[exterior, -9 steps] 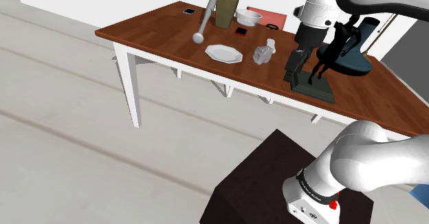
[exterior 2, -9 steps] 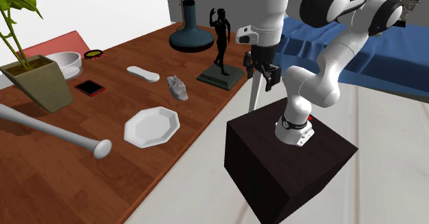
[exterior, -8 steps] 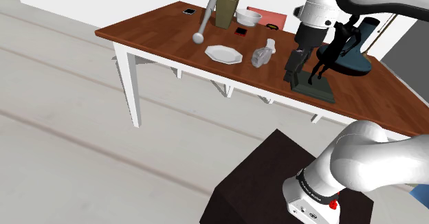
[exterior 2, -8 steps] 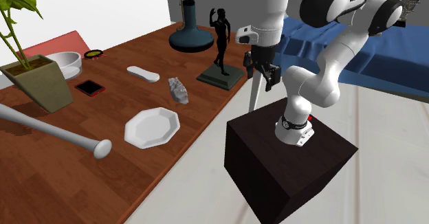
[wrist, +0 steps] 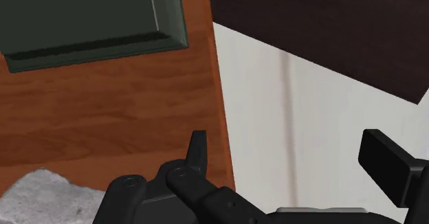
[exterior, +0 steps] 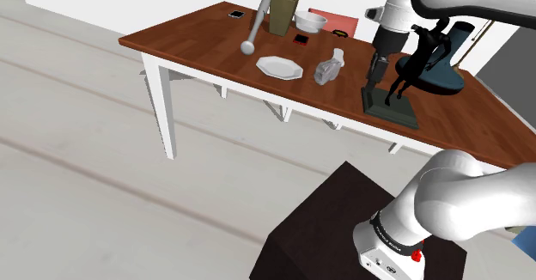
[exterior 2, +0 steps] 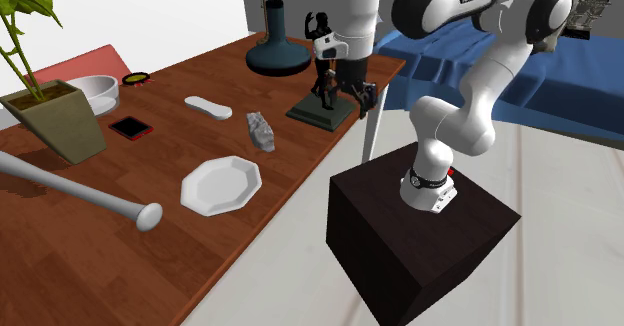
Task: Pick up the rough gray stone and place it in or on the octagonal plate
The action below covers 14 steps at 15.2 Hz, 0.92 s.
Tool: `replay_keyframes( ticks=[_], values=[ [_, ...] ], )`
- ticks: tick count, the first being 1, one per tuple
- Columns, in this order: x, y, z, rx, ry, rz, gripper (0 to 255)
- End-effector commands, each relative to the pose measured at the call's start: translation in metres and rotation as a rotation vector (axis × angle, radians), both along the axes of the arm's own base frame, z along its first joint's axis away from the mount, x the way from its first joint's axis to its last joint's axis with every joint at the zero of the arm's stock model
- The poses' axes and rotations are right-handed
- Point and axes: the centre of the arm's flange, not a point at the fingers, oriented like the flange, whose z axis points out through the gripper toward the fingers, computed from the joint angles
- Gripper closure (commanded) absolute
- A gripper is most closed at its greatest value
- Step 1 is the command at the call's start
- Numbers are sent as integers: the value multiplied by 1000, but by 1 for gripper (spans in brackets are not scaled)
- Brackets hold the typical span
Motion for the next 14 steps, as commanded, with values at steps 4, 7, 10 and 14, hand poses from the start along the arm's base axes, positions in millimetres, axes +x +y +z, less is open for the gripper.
replay_keyframes(
  ticks=[4, 7, 10, 14],
  values=[
    [32, -53, -7, -3, -7, 245, 0],
    [57, -81, -10, -4, -12, 387, 0],
    [85, -104, -13, -5, -17, 528, 0],
    [128, -130, -17, -7, -23, 717, 0]
  ],
)
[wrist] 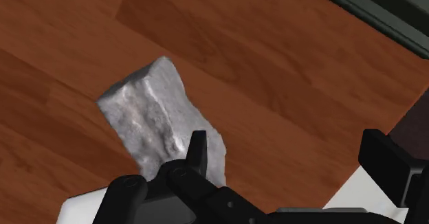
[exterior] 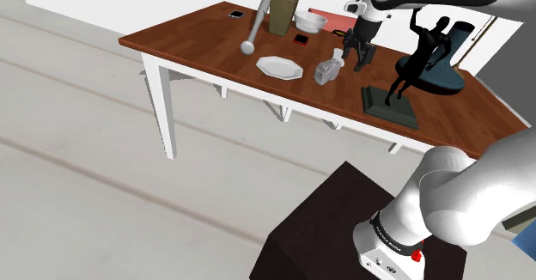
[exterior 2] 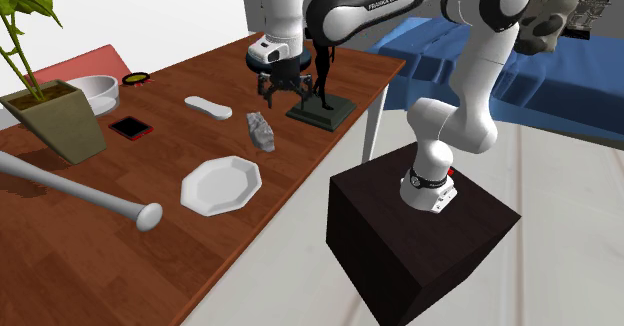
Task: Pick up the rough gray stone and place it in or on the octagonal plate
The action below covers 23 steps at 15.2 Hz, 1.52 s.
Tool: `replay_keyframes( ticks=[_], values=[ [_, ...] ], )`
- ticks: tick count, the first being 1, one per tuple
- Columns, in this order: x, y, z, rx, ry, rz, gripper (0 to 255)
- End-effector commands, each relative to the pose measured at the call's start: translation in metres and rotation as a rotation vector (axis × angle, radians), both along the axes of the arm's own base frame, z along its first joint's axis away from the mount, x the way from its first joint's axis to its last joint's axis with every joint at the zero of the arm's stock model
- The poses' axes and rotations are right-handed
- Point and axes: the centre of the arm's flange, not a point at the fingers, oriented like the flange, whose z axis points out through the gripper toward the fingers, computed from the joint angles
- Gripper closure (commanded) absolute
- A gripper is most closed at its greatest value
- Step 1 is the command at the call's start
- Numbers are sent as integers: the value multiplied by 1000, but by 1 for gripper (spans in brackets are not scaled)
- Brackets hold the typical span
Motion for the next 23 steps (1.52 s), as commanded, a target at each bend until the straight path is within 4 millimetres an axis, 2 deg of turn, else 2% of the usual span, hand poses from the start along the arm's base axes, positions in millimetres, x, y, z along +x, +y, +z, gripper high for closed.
replay_keyframes(
  ticks=[1, 6, 14, 22, 23],
  values=[
    [24, -11, 0, -4, -4, 104, 0],
    [84, -28, -5, -6, -12, 340, 0],
    [86, -31, -45, -6, -12, 340, 0],
    [86, -31, -44, -6, -12, 340, 0],
    [86, -31, -44, -6, -12, 340, 255]
  ],
)
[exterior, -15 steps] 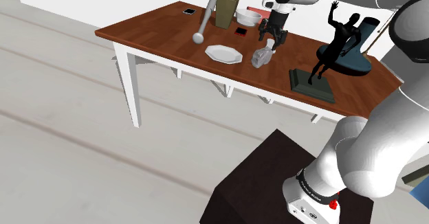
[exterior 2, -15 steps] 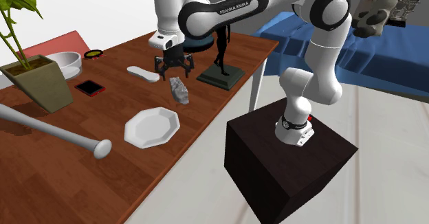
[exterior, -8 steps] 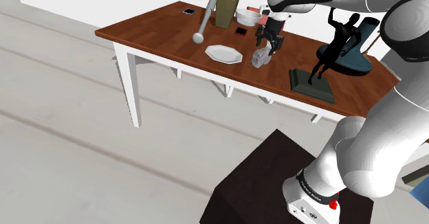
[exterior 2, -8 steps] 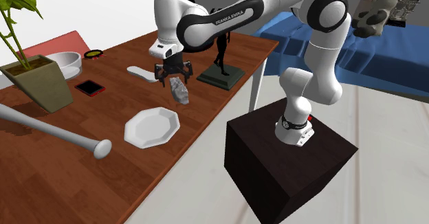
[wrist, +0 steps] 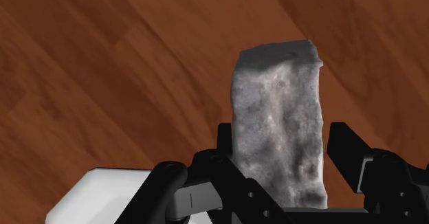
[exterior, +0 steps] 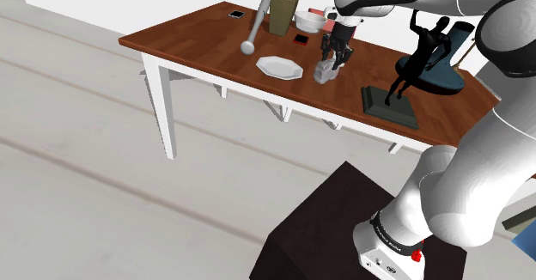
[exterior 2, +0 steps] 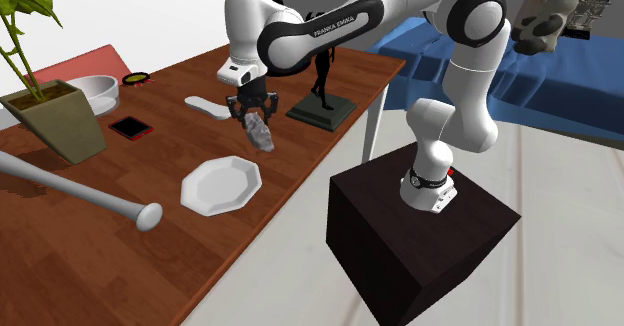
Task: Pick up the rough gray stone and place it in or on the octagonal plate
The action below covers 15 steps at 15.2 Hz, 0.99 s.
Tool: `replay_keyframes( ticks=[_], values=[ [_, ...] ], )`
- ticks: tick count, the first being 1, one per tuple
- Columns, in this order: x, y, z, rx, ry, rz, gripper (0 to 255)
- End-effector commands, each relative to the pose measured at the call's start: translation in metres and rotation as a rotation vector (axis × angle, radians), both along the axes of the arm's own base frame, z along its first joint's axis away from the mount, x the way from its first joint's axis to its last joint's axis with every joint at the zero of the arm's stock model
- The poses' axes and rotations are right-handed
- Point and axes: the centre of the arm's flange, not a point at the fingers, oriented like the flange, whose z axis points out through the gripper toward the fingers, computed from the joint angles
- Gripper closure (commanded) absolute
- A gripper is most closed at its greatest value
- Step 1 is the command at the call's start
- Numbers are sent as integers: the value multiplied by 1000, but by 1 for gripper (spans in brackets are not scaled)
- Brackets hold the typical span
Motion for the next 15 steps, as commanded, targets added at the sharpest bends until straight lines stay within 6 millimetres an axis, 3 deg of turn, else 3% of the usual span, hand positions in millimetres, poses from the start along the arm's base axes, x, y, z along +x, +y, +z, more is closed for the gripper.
replay_keyframes(
  ticks=[1, 9, 15],
  values=[
    [0, 0, 0, 0, 0, 0, 255],
    [0, 0, 0, 0, 0, 0, 255],
    [0, 0, 32, 0, 0, 0, 255]
  ],
)
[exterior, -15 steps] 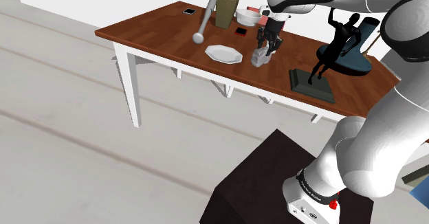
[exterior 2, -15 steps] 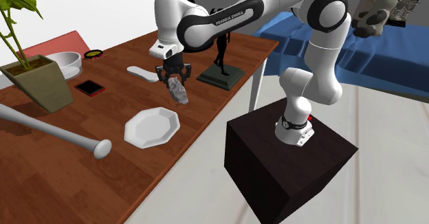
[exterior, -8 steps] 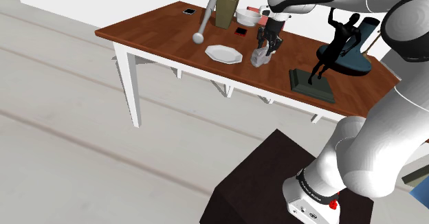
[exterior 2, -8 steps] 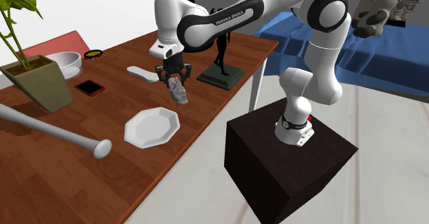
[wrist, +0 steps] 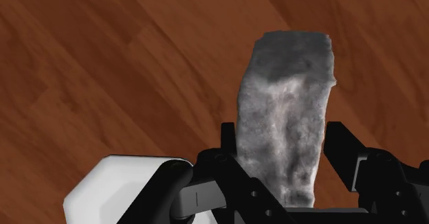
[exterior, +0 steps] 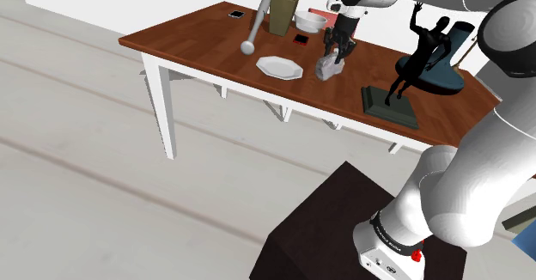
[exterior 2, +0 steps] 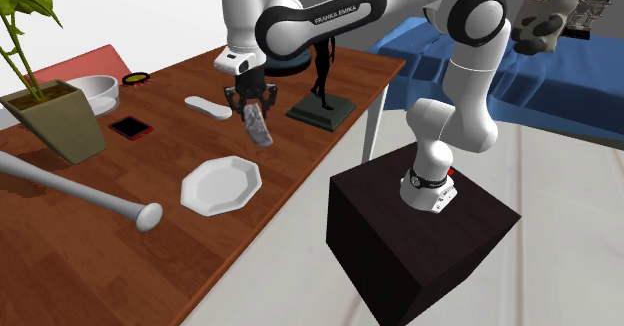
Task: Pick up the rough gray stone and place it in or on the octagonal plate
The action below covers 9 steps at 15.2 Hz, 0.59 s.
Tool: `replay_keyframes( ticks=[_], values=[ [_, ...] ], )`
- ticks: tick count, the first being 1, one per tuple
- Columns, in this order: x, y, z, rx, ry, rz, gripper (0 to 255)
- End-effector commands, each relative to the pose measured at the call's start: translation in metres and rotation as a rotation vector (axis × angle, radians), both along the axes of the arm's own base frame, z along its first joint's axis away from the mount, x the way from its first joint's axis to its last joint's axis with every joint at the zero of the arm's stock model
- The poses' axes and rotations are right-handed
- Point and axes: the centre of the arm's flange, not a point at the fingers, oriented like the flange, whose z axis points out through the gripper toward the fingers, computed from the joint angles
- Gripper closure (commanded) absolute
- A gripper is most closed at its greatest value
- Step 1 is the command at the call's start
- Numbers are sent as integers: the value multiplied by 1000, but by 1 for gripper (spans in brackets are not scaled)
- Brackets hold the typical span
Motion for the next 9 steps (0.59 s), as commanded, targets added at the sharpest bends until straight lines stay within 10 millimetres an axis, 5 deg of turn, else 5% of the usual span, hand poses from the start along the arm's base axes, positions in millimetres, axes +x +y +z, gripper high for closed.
replay_keyframes(
  ticks=[1, 9],
  values=[
    [0, 1, 10, 0, 0, 0, 255],
    [0, 1, 52, 0, 0, 0, 255]
  ],
)
